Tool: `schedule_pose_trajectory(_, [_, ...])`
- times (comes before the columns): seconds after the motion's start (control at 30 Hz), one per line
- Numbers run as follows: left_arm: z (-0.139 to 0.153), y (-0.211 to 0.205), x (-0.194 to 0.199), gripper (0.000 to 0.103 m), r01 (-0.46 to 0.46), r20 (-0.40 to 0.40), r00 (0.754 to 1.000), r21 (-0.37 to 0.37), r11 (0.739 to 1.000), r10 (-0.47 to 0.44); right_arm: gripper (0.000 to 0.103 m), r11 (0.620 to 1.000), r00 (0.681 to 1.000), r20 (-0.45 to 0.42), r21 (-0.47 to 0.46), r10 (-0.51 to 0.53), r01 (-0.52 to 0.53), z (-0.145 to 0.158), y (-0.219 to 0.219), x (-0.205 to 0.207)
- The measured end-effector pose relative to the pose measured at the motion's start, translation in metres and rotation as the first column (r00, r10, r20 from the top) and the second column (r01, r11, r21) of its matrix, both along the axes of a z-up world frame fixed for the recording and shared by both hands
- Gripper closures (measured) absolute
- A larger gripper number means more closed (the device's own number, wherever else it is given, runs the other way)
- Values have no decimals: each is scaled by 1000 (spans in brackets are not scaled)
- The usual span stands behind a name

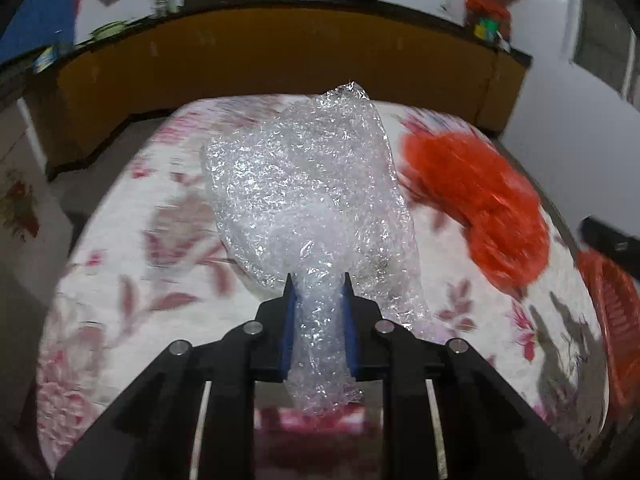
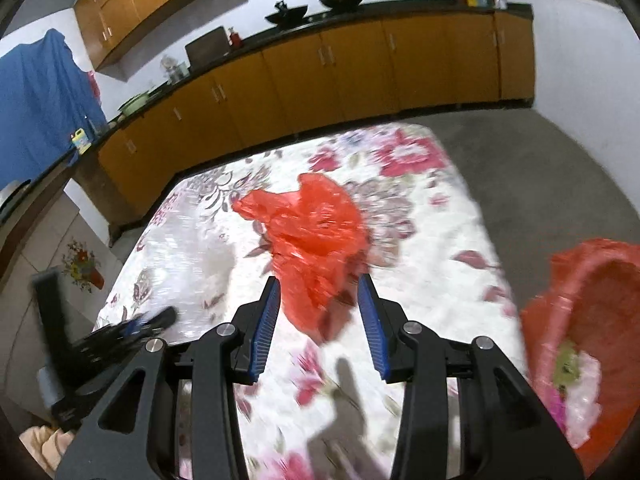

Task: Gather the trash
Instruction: 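Carry the bubble wrap and red bag over the basket and open both grippers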

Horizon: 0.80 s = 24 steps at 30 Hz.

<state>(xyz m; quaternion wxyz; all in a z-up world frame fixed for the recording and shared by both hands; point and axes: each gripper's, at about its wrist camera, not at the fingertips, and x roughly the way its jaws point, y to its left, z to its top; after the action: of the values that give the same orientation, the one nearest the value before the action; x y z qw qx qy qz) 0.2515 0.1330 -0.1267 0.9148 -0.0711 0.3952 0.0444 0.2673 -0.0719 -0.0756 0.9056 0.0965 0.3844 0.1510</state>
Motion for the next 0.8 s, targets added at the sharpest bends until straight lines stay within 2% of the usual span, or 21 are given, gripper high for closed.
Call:
schedule_pose_trajectory(0.1, [11, 20, -9, 82, -42, 28, 999, 6, 999, 42, 61, 1000, 1000, -15, -8, 8, -8, -9, 16, 13])
schedule_pose_trajectory(0.27, [25, 29, -18, 82, -68, 55, 996, -5, 998, 68, 62, 995, 999, -51, -95, -3, -2, -31, 32, 27])
schedule_pose_trajectory(0.3, [26, 28, -19, 82, -68, 59, 996, -10, 998, 68, 67, 994, 999, -49, -108, -3, -2, -33, 33, 27])
schedule_pose_trajectory(0.33, [28, 27, -20, 82, -66, 63, 996, -15, 998, 67, 90, 993, 999, -46, -122, -1, -5, -33, 33, 27])
schedule_pose_trajectory(0.37, [29, 26, -21, 82, -64, 67, 996, -15, 998, 65, 94, 992, 999, -52, -125, 6, -13, -34, 31, 27])
schedule_pose_trajectory(0.57, [39, 16, -33, 82, -20, 102, 995, -33, 999, 23, 99, 995, 999, -34, -98, -12, 9, -22, 5, -2])
schedule_pose_trajectory(0.8, [59, -13, -53, 82, 57, 143, 988, -40, 998, -51, 100, 995, 994, 57, -48, -89, 92, 16, -40, -57])
